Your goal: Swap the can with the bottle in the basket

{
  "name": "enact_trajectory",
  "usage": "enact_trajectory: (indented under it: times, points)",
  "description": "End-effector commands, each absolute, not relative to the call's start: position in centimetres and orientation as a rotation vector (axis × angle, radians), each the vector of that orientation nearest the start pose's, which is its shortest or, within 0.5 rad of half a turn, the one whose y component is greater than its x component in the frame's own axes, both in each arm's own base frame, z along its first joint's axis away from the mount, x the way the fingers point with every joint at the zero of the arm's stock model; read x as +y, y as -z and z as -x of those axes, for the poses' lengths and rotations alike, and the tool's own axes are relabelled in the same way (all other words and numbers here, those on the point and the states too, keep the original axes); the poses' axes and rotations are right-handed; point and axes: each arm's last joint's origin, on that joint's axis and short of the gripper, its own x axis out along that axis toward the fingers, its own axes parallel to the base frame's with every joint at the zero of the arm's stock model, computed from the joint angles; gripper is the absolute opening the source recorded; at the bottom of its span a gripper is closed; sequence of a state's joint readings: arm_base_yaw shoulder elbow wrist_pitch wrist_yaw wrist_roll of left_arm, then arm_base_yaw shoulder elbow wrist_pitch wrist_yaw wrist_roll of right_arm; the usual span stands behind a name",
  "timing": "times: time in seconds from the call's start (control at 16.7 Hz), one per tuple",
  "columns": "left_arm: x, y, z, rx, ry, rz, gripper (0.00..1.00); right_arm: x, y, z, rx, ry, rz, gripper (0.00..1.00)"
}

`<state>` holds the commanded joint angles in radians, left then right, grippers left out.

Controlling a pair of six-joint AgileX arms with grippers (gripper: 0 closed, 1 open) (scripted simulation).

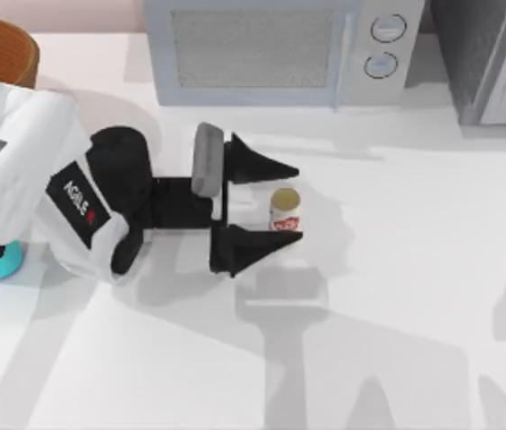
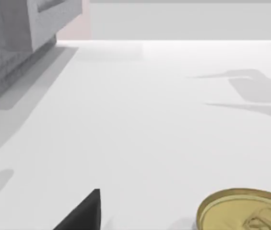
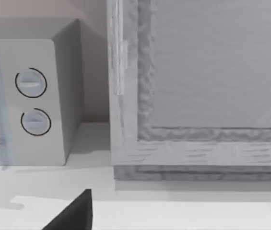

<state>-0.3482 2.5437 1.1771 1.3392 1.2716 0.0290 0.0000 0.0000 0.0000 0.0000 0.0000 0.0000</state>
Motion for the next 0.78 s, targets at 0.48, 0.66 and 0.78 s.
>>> enact_trajectory:
  times: [0.48,0.66,0.78]
  points:
    - [-15.1,-3.5,-39.6,0.062,1.472,0.030,1.00,-0.1,-16.0,-10.6,0.000,0.000,0.000,1.00]
    - [-12.5,-7.2,-39.2,0.115,1.301,0.050,1.00,-0.1,-16.0,-10.6,0.000,0.000,0.000,1.00]
    - [-10.5,-10.7,-38.1,0.137,1.166,0.052,1.00,-0.1,-16.0,-10.6,0.000,0.000,0.000,1.00]
